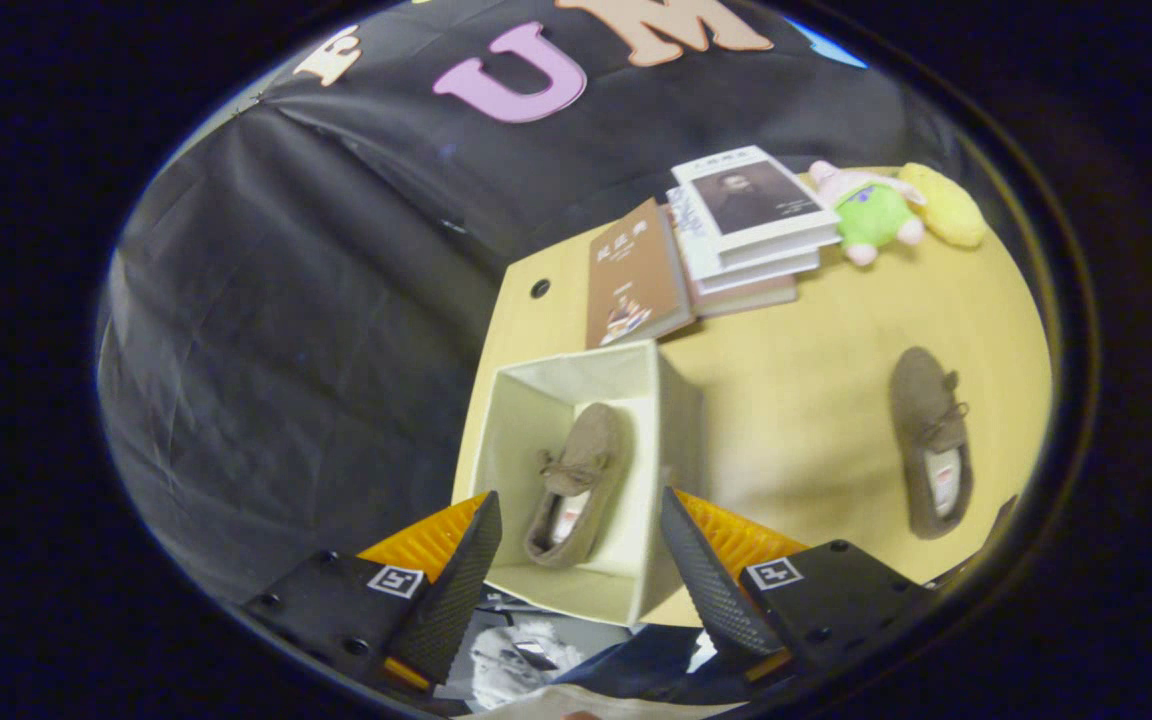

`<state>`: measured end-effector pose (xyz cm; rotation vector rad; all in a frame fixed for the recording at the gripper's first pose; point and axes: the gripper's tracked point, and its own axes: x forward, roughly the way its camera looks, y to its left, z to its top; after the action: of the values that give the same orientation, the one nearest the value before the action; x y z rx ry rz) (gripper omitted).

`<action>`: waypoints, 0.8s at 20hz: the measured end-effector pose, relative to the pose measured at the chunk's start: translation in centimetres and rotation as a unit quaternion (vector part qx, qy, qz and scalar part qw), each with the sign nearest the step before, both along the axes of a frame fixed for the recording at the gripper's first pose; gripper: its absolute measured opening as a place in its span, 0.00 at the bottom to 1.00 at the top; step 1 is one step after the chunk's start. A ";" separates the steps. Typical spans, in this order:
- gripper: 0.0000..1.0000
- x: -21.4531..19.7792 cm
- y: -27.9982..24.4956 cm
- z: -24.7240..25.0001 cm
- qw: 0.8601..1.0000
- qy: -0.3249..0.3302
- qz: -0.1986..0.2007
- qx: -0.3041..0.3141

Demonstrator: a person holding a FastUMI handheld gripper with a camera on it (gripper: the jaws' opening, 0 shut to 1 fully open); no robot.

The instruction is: Open the storage box then place both shoes into the box .Put the left shoe in first, then the right shoe, with the right side of both shoes facing outward in a uniform manner.

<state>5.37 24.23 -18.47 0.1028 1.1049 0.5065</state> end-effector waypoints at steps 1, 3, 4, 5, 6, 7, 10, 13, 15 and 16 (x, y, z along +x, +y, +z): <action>1.00 0.7 -2.1 0.4 1.000 -0.008 -0.003 -0.011; 1.00 2.3 -6.6 0.5 0.999 -0.024 -0.007 -0.044; 1.00 3.2 -9.1 0.4 0.997 -0.031 -0.010 -0.066; 1.00 4.1 -11.5 0.2 0.995 -0.036 -0.015 -0.089; 1.00 4.8 -13.8 -0.2 0.993 -0.039 -0.019 -0.109; 1.00 5.6 -16.0 -0.5 0.991 -0.042 -0.021 -0.127; 0.99 7.1 -21.5 -2.6 0.981 -0.035 -0.008 -0.191; 0.99 7.8 -24.9 -5.7 0.974 -0.007 0.002 -0.227; 0.95 8.0 -26.5 -8.2 0.970 0.016 0.001 -0.242; 0.93 8.1 -26.9 -9.4 0.970 0.029 0.000 -0.243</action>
<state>13.44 -2.64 -27.90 -0.3128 1.2581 0.2220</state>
